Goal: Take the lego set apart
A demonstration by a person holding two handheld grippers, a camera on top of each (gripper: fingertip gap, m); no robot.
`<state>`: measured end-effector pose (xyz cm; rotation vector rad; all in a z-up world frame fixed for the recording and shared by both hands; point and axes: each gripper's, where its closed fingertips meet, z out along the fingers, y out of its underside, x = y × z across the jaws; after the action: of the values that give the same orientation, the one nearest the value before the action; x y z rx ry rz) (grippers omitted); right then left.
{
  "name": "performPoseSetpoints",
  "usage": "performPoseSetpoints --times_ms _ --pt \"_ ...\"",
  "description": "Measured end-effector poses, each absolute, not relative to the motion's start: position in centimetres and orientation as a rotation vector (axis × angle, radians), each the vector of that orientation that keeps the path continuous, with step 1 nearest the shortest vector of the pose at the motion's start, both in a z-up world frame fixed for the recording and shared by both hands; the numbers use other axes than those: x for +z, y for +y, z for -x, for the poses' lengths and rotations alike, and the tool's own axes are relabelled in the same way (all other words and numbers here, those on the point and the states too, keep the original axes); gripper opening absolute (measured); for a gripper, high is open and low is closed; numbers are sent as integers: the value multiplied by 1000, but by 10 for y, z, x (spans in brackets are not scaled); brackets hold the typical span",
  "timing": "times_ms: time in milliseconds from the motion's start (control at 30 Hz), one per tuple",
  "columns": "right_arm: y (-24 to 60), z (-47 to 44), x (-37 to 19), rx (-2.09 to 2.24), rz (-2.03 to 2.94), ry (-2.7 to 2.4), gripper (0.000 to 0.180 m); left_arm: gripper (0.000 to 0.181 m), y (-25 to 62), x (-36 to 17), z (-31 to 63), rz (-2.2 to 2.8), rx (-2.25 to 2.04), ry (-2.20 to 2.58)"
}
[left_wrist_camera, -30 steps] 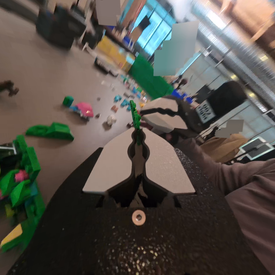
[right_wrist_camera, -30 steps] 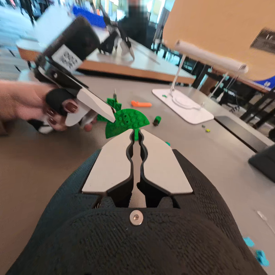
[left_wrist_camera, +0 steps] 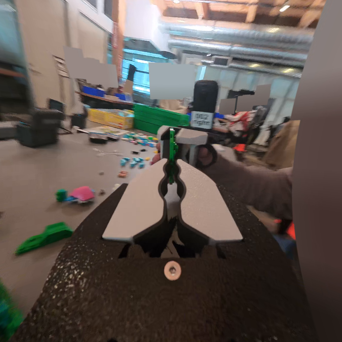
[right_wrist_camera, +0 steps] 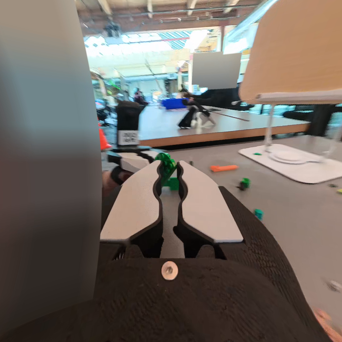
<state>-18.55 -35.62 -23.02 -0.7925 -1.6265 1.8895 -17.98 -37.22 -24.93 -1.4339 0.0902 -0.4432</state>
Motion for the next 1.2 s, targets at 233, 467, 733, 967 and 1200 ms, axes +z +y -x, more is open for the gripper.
performPoseSetpoints --times_ms 233,467,733,967,1200 --pt "-341 201 -238 1367 642 -1553 22 4 -364 -259 198 1515 1 102" --pt "-359 205 -263 847 313 -1631 21 3 -364 -258 209 1518 5 17" --pt "-358 206 -258 757 282 -1540 13 3 -360 -263 206 1556 32 37" --pt "-357 205 -254 738 271 -1502 10 3 -358 -266 203 1584 40 63" --pt "-356 205 -256 698 239 -1512 9 3 -358 -266 202 1585 21 62"
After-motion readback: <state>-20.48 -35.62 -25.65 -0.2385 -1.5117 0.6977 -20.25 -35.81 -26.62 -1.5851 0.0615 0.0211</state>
